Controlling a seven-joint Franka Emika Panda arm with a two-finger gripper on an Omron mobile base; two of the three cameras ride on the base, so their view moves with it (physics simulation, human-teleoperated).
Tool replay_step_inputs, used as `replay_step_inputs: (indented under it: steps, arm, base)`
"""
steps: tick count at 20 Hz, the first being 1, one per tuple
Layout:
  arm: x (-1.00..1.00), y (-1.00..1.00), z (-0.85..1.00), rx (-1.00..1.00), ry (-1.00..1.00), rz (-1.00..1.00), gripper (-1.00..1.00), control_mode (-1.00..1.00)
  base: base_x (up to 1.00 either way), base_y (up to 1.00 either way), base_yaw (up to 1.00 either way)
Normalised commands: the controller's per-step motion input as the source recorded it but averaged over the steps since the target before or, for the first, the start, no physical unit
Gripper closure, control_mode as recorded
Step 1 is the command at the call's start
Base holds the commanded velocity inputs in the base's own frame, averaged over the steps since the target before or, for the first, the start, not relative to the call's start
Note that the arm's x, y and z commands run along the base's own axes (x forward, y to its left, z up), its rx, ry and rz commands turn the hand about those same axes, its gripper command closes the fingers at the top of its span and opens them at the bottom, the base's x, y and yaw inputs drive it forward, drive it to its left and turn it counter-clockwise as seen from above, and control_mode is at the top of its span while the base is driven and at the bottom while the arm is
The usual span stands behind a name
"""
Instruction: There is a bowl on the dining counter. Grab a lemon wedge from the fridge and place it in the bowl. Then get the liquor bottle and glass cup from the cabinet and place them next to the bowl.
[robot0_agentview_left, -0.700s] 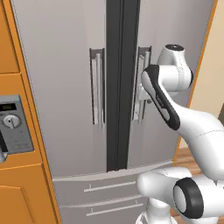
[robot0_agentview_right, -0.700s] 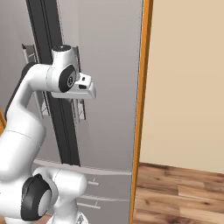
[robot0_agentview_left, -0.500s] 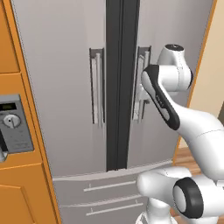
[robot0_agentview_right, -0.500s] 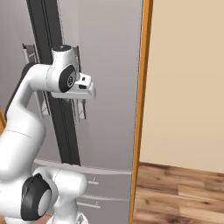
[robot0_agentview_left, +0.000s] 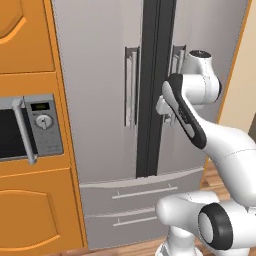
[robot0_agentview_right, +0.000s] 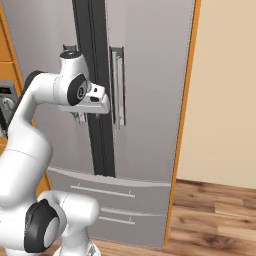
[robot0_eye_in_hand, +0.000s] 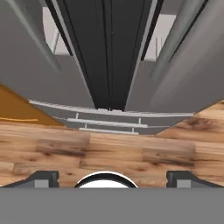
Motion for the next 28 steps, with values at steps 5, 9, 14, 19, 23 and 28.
replay_step_inputs:
  steps: [5,9,14,19,23,28]
  arm:
    - [0.0,0.0,0.0,0.0,0.0,0.0,-1.0,1.0]
    - [0.0,0.0,0.0,0.0,0.0,0.0,-1.0,1.0]
    - [0.0,0.0,0.0,0.0,0.0,0.0,-1.0,1.0]
    - [0.06,-0.05,-0.04,0.0,-0.03,0.03,-1.0,-1.0]
    - [0.22,-0.43,-0.03,0.0,-0.15,0.02,-1.0,-1.0]
    - [0.22,-0.5,0.01,0.0,-0.17,0.0,-1.0,-1.0]
  base:
    - [-0.33,0.28,0.01]
    - [-0.25,0.0,0.0]
    - [-0.33,-0.08,0.0]
    - [0.01,-0.02,0.02]
    - [0.0,0.0,0.0]
    - [0.0,0.0,0.0]
